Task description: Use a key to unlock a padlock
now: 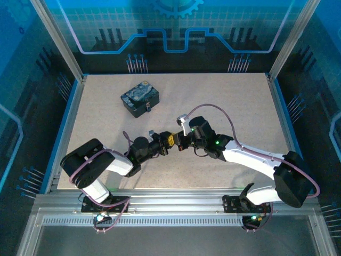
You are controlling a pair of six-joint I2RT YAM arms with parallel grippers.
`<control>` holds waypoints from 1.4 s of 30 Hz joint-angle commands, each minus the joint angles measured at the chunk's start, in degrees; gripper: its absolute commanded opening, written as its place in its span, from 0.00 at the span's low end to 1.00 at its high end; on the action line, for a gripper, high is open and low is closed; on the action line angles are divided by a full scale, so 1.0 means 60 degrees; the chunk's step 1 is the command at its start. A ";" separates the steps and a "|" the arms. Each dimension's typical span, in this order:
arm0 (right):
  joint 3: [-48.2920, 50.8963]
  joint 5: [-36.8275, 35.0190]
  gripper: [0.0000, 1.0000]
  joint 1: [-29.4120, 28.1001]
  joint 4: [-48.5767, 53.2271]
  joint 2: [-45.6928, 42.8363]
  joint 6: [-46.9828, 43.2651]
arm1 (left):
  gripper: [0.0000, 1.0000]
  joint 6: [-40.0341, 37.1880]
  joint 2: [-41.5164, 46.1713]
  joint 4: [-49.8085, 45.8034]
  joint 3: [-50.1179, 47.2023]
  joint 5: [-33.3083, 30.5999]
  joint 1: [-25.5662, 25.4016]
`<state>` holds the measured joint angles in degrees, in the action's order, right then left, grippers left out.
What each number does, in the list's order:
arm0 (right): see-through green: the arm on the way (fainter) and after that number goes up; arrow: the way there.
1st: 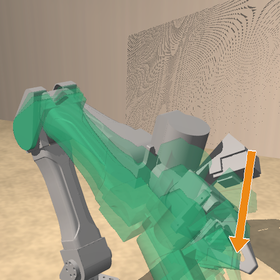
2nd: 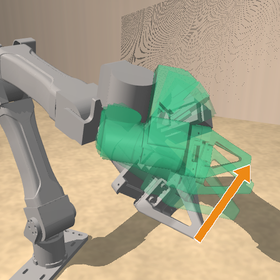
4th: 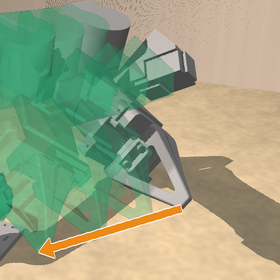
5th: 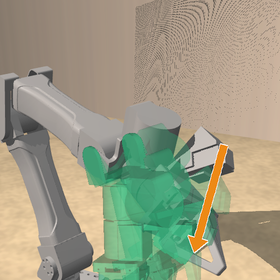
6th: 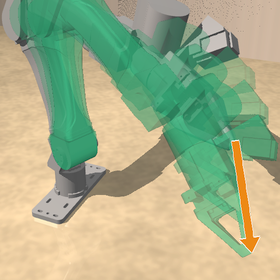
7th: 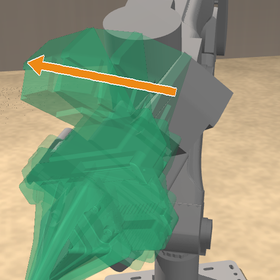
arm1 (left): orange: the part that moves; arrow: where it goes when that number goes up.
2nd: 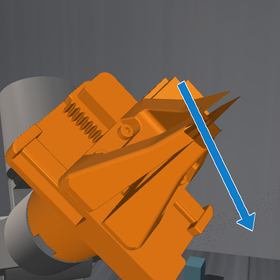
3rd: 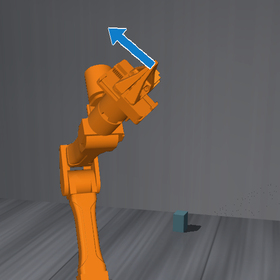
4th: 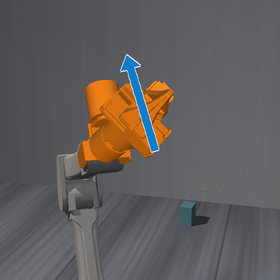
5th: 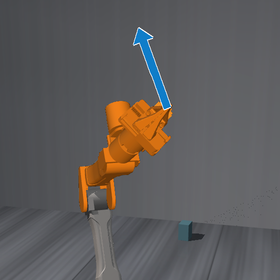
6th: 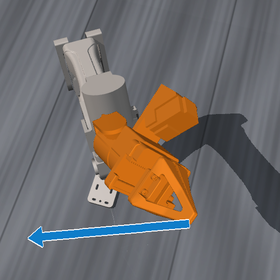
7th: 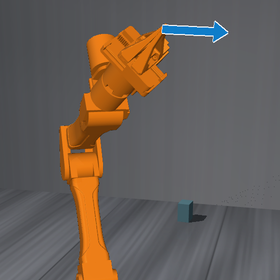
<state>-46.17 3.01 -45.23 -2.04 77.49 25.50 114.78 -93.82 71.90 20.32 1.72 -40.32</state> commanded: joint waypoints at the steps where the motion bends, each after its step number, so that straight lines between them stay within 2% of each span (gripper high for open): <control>1: 0.0048 -0.0164 0.00 -0.0065 -0.0158 -0.0236 0.0012 | 0.20 0.1923 -0.0110 0.0761 -0.0015 0.0011 -0.0144; 8: -0.0055 0.0060 0.00 0.0161 -0.0196 -0.0246 -0.0203 | 0.24 0.1990 -0.0068 0.0813 -0.0073 -0.0066 -0.0183; 22: 0.0279 0.0092 0.00 0.0233 -0.0494 -0.0528 0.0103 | 0.11 0.1978 -0.0117 0.0909 -0.0116 -0.0139 -0.0213; 42: 0.0693 0.0020 0.00 0.0443 -0.0685 -0.0977 0.0424 | 0.10 0.1978 -0.0302 0.1074 -0.0152 -0.0199 -0.0303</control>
<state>-42.70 3.53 -43.70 -4.36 73.36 27.27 114.78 -94.83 75.40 20.08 1.23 -41.78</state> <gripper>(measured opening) 0.062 0.097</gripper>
